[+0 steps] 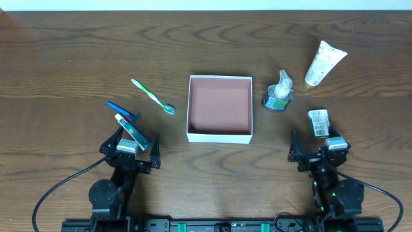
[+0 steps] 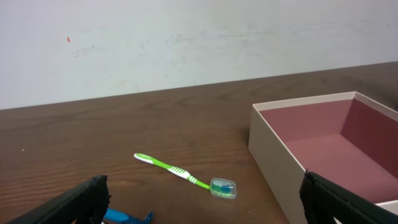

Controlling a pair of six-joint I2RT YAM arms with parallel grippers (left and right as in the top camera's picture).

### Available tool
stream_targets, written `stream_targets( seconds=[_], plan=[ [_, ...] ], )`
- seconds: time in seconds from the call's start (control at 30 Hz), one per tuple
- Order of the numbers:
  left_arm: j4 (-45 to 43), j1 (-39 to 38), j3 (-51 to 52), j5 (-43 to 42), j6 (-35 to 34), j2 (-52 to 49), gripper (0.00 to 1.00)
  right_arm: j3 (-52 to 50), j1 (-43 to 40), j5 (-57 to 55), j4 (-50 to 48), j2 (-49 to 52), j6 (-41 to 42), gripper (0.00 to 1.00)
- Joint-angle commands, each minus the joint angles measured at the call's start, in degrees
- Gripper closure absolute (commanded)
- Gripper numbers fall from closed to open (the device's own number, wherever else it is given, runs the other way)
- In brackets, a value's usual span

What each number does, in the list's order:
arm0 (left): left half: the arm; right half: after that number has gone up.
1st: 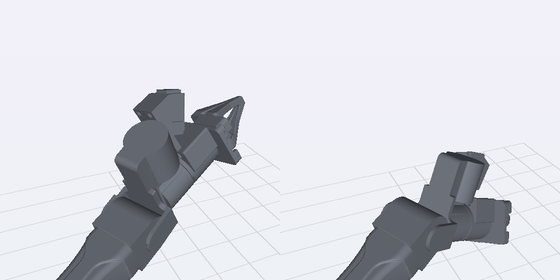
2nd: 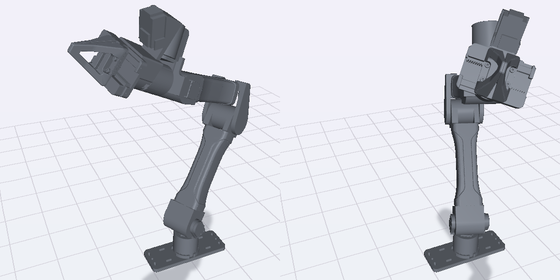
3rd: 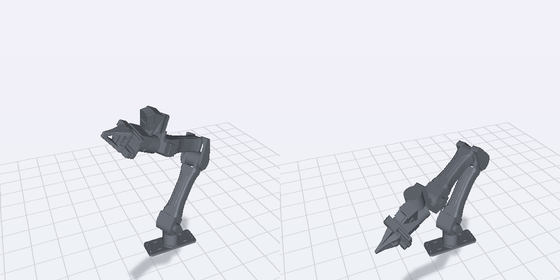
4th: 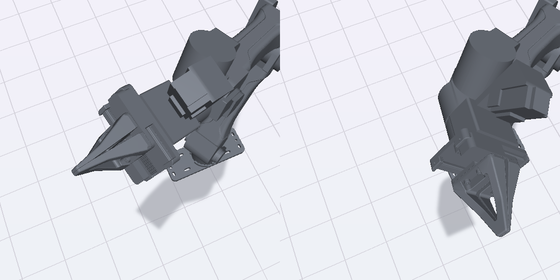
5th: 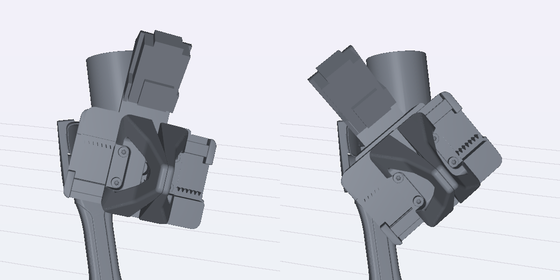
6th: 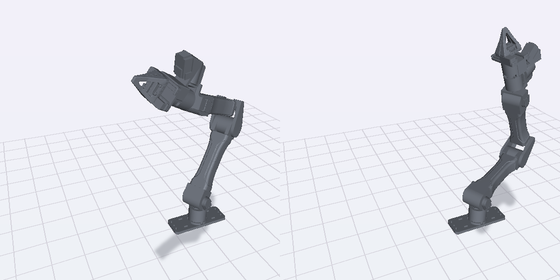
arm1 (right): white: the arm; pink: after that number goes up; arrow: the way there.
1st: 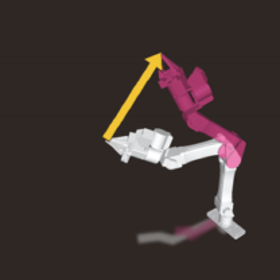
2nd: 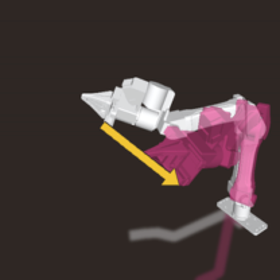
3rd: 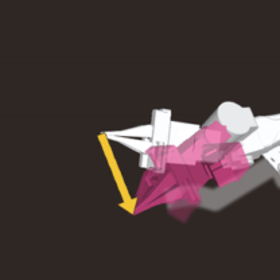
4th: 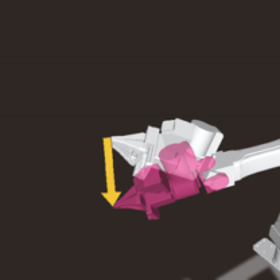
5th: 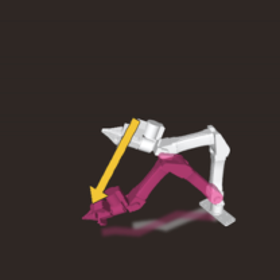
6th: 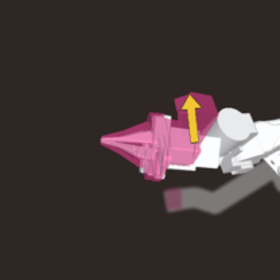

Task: Pack container
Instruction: 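Reach the right gripper to the foam soap bottle and grasp it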

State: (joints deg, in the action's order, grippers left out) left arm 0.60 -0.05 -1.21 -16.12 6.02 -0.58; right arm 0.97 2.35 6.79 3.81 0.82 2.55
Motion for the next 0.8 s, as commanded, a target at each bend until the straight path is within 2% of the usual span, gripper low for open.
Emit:
stream_targets(
  seconds=[0.0,0.13,0.3,0.57,0.67,0.77],
  plan=[
    [2.1,0.2,1.0,-0.2,-0.1,0.3,0.02,6.1,-0.5,5.3,0.0,1.5,0.8,0.01],
    [2.1,0.2,1.0,-0.2,-0.1,0.3,0.02,16.2,-0.5,5.3,1.9,8.2,-0.2,0.01],
    [2.1,0.2,1.0,-0.2,-0.1,0.3,0.02,33.5,-0.5,8.0,12.6,25.3,-2.7,0.01],
    [2.1,0.2,1.0,-0.2,-0.1,0.3,0.02,67.7,-0.4,14.3,44.9,57.4,-2.6,0.01],
    [2.1,0.2,1.0,-0.2,-0.1,0.3,0.02,75.1,-0.4,16.6,50.2,65.2,-2.4,0.01],
    [2.1,0.2,1.0,-0.2,-0.1,0.3,0.02,76.4,-0.4,18.1,51.5,69.7,-2.5,0.01]
  ],
)
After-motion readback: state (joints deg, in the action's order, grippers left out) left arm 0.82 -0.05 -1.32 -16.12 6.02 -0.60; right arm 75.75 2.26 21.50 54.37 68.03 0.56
